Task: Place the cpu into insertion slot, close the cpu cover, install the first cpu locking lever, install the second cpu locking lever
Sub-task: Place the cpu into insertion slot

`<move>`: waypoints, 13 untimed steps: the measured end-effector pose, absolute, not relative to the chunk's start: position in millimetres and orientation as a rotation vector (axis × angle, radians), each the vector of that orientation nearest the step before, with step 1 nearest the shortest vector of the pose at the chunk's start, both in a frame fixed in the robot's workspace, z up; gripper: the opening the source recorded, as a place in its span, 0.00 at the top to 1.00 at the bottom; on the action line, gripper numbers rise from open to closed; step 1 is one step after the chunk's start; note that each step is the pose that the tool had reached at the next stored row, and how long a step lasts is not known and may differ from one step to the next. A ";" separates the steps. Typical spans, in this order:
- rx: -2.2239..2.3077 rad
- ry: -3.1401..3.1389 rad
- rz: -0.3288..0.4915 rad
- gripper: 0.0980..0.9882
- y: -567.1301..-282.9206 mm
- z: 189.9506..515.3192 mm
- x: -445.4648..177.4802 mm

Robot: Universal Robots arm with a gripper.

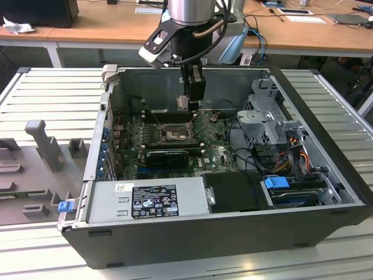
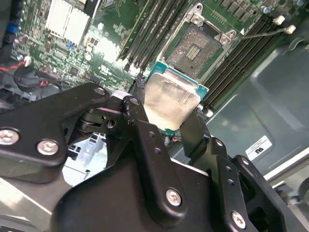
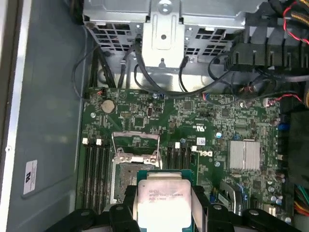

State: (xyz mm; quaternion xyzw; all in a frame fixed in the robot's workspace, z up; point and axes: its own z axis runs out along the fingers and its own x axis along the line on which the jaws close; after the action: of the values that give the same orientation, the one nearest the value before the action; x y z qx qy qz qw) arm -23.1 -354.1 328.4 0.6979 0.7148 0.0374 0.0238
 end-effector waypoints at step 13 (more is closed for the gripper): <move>2.174 2.198 0.115 0.51 -353.5 305.6 -23.5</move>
State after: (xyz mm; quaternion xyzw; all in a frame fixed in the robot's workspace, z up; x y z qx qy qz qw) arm -23.5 -353.5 305.6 0.7025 0.7103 0.0373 0.0240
